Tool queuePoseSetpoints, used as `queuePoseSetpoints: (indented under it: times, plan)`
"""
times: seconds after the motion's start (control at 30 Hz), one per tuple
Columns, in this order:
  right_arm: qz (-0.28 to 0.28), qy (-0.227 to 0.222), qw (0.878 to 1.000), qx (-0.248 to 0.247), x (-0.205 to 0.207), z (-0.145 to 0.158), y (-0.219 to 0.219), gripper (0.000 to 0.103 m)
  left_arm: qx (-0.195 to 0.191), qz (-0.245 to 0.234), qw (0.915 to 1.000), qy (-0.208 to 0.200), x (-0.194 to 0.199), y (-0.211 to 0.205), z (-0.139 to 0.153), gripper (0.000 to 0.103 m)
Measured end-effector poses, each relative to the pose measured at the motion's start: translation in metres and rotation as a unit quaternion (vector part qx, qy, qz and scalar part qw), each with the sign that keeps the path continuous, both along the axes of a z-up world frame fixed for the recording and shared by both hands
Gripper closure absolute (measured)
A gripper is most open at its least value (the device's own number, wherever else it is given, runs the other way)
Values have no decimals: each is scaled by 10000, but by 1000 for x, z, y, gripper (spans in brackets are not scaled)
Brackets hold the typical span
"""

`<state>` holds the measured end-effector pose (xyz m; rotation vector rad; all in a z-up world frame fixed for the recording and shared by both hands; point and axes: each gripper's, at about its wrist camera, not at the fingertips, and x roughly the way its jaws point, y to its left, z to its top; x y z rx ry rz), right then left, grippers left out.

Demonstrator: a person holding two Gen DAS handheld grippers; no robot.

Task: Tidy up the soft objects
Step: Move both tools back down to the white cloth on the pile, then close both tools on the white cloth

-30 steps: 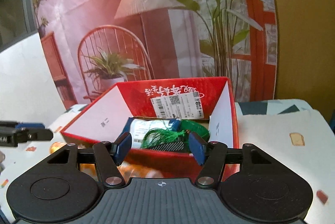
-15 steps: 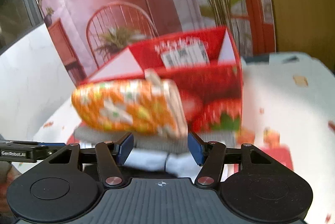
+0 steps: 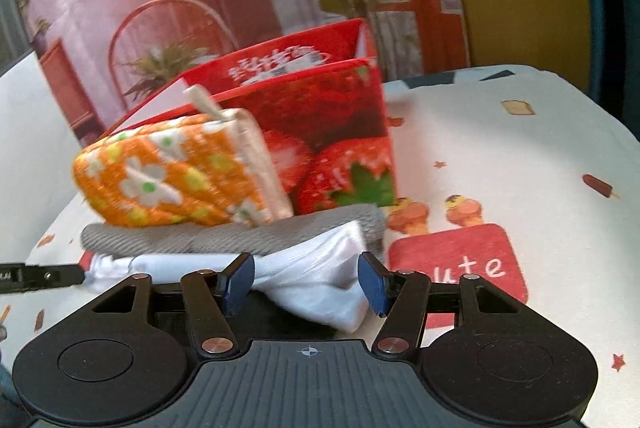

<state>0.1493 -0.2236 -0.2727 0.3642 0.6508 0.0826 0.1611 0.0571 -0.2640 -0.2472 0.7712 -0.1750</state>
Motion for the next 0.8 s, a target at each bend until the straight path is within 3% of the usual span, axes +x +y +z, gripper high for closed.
queuePoseSetpoints:
  times: [0.17,0.47,0.63,0.8]
  plan:
    - [-346,55,9987,358,7,-15,-11,47,-251,-3,9997,27,8,-1,-8,43]
    - [-166,-24,9991,398,7,-18,-6,47,-260,-188,9993,184,9,-8,-26,39]
    - [-164,-4,9985,520,6,-23,-6,47,-124,-281,9993,219,5,-13,-32,44]
    - [-128,-17,9980,620,5,-23,-8,50,-343,-88,9993,124,5,-2,-25,45]
